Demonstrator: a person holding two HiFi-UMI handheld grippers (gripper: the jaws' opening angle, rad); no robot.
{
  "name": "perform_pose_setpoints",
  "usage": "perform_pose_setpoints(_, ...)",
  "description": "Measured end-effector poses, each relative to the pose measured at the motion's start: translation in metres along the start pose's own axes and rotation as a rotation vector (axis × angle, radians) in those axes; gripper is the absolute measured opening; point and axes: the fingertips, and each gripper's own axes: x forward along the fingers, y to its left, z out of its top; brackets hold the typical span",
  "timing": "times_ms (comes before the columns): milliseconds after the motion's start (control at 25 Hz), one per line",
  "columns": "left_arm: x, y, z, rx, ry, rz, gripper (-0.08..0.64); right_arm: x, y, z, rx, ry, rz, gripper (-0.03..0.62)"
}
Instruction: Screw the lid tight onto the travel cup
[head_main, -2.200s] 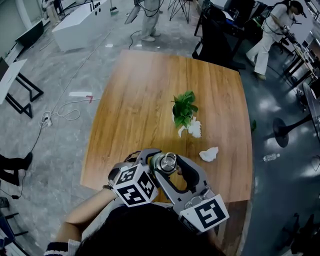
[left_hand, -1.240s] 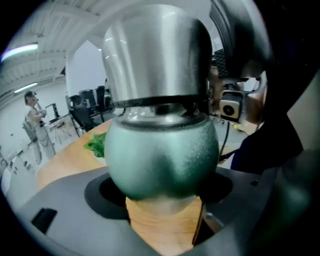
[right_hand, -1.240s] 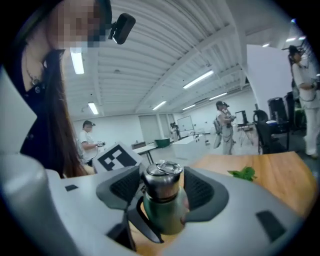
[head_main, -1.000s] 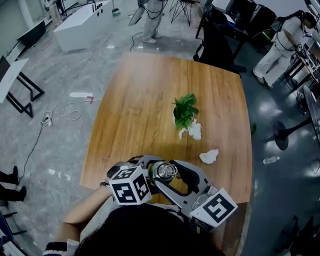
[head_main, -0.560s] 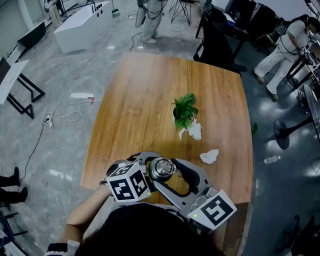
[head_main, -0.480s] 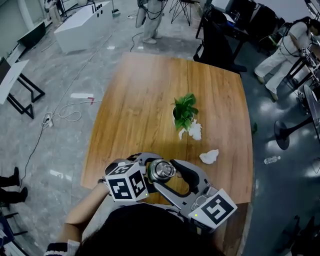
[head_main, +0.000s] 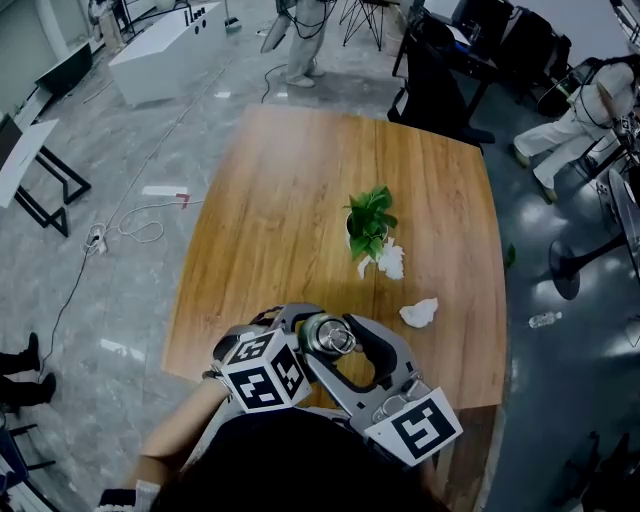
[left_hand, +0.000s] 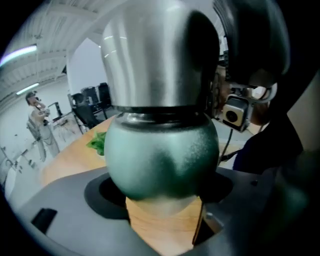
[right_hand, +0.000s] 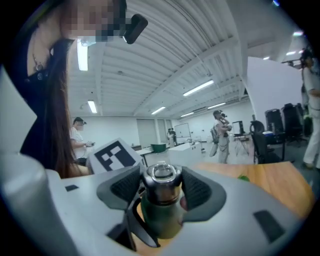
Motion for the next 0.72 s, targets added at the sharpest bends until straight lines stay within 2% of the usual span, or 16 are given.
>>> perform_pose_setpoints(120,-0.012,-0.023,0.0,0.125,-0.023,-0.169,0.397,-0.008,0.018,0.003,-0.092,0.032,0.127,0.265)
perform_pose_setpoints(200,-0.017,-0.034,-0.005,0.22,0.004,-0.236,0.397,-0.011,0.026,0.001,-0.134,0.054,0.18,0.264)
perform_pose_setpoints(280,-0.016,-0.035,-0.008,0.242,0.022,-0.241,0.397,-0.01,0.028,-0.001,-0.15,0.054,0.185,0.264)
perform_pose_setpoints(440,-0.008,-0.017,-0.005,0.136,0.024,-0.117,0.397,-0.002,0.012,-0.001,-0.138,0.031,0.051,0.264)
perform_pose_setpoints(520,-0.007,-0.013,-0.004,0.123,0.03,-0.087,0.397,-0.001,0.011,0.002,-0.124,0.013,0.031,0.264)
perform_pose_setpoints(600,-0.011,-0.017,-0.004,0.151,0.017,-0.123,0.397,-0.004,0.017,0.004,-0.105,0.008,0.076,0.264)
perform_pose_setpoints(720,-0.02,-0.031,-0.007,0.223,0.017,-0.239,0.397,-0.014,0.029,0.006,-0.088,0.018,0.199,0.265)
